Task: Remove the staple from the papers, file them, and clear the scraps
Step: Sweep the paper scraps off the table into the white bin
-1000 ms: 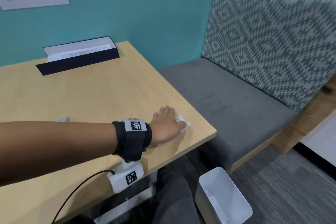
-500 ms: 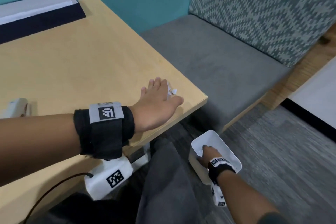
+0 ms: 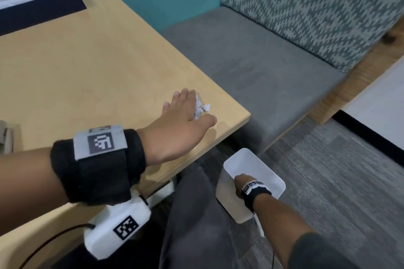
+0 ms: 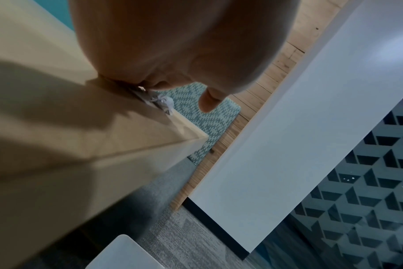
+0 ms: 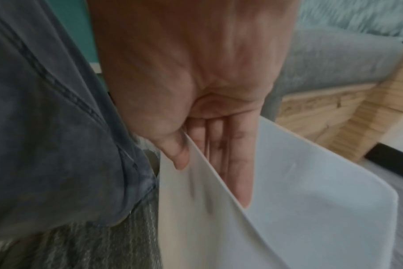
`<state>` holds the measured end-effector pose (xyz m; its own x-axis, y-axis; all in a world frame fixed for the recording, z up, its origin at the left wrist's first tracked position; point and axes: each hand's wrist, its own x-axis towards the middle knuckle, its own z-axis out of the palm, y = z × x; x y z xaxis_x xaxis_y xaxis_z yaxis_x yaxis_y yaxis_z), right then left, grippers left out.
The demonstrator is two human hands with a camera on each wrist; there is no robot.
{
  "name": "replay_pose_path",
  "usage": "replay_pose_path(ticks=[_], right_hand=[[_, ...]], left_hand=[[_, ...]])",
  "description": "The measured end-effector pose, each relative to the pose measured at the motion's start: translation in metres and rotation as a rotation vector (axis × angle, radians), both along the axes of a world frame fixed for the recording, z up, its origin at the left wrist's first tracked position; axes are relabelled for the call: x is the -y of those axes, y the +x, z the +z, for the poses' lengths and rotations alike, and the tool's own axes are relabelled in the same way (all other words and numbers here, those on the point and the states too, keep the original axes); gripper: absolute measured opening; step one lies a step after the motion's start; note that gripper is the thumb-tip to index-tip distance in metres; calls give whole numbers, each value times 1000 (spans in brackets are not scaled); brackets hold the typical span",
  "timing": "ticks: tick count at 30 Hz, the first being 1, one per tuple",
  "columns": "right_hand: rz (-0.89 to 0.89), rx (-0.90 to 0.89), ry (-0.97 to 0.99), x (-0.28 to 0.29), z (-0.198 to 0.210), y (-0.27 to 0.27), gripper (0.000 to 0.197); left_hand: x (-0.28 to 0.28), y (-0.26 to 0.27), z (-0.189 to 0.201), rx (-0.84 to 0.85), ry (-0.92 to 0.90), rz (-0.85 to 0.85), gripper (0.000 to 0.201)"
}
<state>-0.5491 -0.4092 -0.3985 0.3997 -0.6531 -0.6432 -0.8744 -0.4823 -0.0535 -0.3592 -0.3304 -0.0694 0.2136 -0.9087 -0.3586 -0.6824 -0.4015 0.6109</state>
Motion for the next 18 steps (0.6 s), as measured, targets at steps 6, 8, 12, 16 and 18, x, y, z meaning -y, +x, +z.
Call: replay_pose_path(ticks=[6,8,12,16,18], right_hand=[[222,1,-45,3,55,19,33],[318,-26,-89,-2,81,22,31],[491,-73,-208,-11,140,11,32],[616,-84,-336,-29,204,-11,25],[672,-109,-371,-37,229,-22,24]], left_hand=[[0,3,1,-50,-6,25,45],[-2,3,0,-37,-5,8,56],[-2,1,-6,37,0,7,71],[-5,-5,-4,71,-25,9,70],[-6,-7,-4,76,-38,8,72]])
